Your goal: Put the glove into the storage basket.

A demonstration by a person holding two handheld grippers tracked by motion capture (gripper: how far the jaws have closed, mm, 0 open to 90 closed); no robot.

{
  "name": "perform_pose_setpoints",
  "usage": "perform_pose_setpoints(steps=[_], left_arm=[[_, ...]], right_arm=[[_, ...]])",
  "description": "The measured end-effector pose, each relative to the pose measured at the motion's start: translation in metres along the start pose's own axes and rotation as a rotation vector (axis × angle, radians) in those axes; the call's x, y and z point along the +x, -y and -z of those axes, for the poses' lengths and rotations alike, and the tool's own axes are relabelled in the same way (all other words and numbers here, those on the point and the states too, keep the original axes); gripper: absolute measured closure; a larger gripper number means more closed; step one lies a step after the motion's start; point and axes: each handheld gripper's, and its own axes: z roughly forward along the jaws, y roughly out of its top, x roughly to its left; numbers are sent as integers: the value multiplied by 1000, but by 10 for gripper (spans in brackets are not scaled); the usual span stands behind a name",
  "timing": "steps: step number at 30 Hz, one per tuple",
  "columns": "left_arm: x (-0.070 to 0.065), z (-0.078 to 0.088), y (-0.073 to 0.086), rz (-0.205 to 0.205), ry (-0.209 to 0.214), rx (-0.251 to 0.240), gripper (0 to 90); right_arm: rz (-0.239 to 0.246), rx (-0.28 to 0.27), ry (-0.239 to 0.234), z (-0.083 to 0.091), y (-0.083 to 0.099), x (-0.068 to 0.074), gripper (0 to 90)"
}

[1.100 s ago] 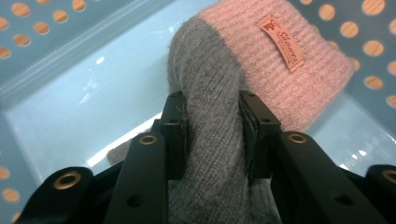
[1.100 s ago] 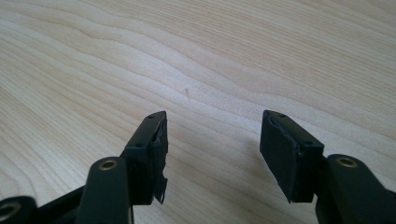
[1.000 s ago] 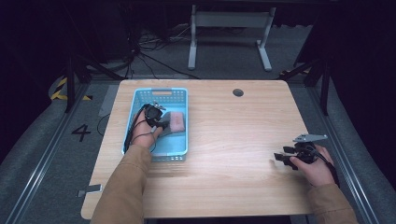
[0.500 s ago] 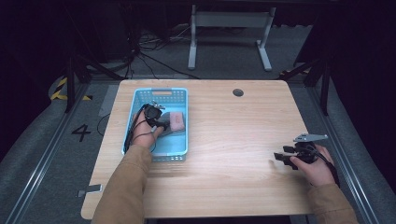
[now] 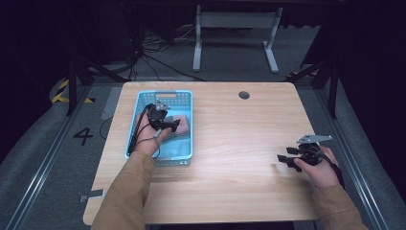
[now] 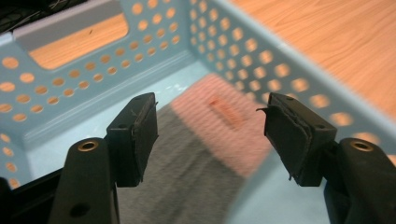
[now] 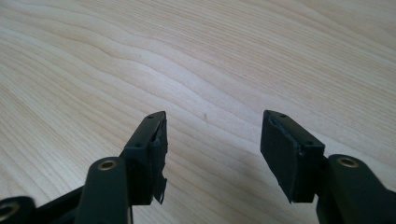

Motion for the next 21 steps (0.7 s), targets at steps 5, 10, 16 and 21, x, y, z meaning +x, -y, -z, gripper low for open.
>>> perform_pose_setpoints(steps=[5, 10, 16, 21], left_arm=[[-17, 22, -6, 16, 45, -26, 355], [-33, 43, -8, 1, 90, -55, 353], [-55, 65, -4, -26, 152, -76, 340], [-74, 76, 4, -20, 234, -104, 331]], right_arm=[[15, 2, -11, -4, -6, 3, 418], [36, -2, -22, -10, -15, 5, 415], [47, -3, -37, -16, -23, 7, 413], [57, -2, -46, -18, -26, 9, 408]])
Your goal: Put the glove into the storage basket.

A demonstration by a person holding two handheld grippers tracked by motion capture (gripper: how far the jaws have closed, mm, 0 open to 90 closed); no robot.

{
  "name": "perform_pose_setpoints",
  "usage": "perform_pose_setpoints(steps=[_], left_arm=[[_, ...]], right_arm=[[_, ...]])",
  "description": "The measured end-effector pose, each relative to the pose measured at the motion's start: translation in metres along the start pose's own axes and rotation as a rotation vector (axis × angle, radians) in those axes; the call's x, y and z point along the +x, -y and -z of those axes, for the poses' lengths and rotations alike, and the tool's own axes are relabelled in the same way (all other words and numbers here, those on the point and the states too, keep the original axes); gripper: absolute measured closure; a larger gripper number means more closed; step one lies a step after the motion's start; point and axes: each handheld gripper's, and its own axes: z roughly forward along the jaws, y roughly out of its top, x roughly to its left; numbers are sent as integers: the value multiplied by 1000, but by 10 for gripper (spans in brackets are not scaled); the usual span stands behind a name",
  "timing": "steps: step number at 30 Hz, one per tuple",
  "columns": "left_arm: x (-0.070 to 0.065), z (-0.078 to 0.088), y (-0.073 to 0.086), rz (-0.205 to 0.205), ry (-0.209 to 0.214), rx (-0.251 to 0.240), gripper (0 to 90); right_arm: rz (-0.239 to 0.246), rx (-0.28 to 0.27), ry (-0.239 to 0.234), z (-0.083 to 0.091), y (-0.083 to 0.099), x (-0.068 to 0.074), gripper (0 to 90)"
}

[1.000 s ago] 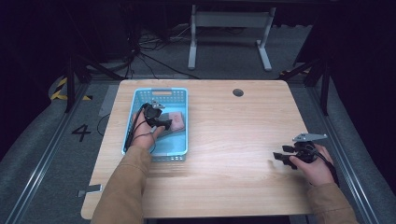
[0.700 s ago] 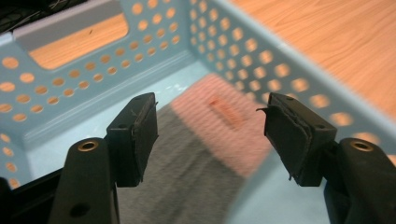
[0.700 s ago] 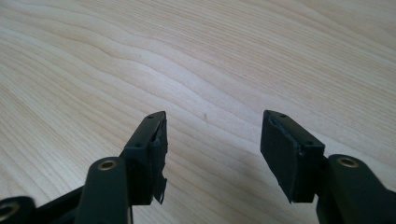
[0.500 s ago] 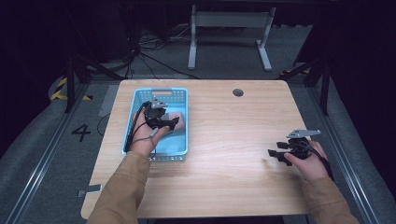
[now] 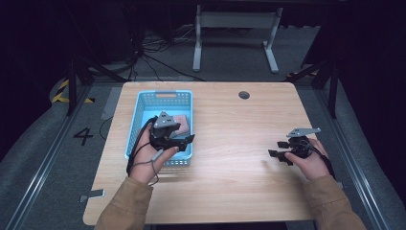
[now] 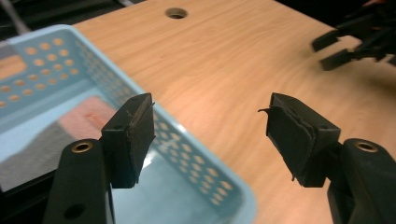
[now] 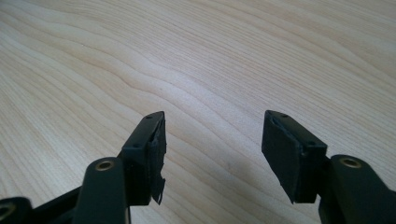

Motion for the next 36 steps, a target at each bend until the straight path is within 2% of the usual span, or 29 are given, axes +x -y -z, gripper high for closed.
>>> perform_pose_setpoints(steps=[4, 6, 8, 11, 14, 19, 26, 30, 33, 36], left_arm=[[-19, 1, 6, -39, 44, 7, 327], [-25, 0, 9, -56, 53, 13, 325], [-33, -1, 13, -88, 42, 32, 323], [-42, -2, 16, -104, 59, 44, 321], [-51, -6, 21, -106, 89, 52, 318], [-65, -20, 32, -121, 130, 97, 315], [-73, -38, 52, -115, 164, 151, 309], [-80, -48, 65, -131, 189, 174, 306], [-84, -61, 76, -139, 157, 165, 323], [-85, -72, 84, -136, 154, 180, 323]], right_arm=[[0, 6, -2, 0, 0, 1, 407], [4, 1, -3, 1, 1, 1, 407], [2, 2, -4, 1, 2, 1, 406], [1, 6, -5, 1, 3, 0, 406], [1, 12, -5, 1, 4, 0, 405], [3, 16, -10, 1, 5, 1, 402], [7, 18, -9, 1, 6, 1, 402], [7, 23, -10, 0, 7, 1, 402], [15, 29, -13, -2, 7, 2, 402], [16, 37, -15, -4, 7, 3, 402]])
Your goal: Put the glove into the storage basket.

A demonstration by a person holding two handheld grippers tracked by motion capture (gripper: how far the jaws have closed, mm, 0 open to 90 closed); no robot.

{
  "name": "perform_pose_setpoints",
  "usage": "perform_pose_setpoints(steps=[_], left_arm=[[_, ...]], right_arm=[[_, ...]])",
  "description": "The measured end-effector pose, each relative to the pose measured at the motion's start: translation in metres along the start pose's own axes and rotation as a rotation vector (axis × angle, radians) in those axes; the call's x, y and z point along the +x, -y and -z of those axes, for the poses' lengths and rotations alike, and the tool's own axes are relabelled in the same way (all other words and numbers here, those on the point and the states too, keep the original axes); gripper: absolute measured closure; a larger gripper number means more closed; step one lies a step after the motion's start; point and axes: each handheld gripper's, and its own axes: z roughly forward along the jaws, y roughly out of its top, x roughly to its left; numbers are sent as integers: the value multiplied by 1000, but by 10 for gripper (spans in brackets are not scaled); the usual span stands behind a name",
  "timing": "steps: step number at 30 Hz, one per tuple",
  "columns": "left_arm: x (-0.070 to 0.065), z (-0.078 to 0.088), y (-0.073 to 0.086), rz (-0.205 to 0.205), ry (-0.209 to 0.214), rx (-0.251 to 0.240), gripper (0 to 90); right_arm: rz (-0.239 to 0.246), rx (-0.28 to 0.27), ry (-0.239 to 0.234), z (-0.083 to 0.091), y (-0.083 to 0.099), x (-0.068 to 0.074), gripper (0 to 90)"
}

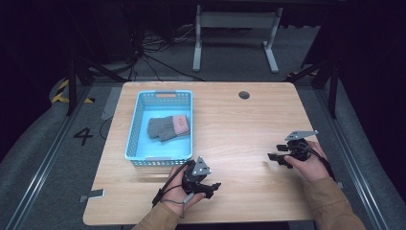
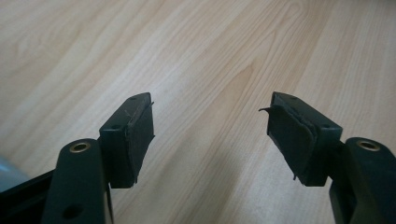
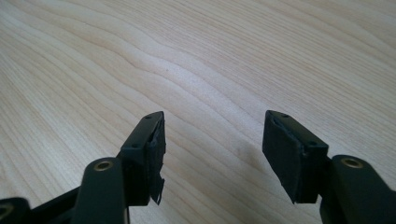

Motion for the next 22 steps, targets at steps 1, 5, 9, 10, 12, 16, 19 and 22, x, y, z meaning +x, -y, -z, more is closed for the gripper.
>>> perform_pose_setpoints(steps=[1, 5, 9, 10, 12, 16, 19, 22], left_arm=[[0, -3, 2, -5, -3, 10, 323], [-1, -12, 7, -16, -3, 43, 322], [-1, -18, 9, -21, 3, 29, 322], [-2, -19, 9, -25, 5, 28, 320], [-3, -18, 9, -23, 3, 31, 315], [0, -16, 10, -8, 1, 32, 312], [1, -17, 11, -24, -12, 27, 289], [0, -18, 12, -30, -17, 21, 279]], right_arm=[[6, 0, 1, 0, 0, 0, 402], [7, 5, -4, -2, 1, 1, 401], [5, 16, -2, -5, 2, 1, 401], [8, 16, -1, -6, 2, 1, 401], [14, 21, 6, -7, 2, 2, 401], [12, 23, 10, -8, 2, 1, 401], [5, 22, 23, -8, 3, 1, 401], [3, 11, 26, -8, 2, 0, 401]])
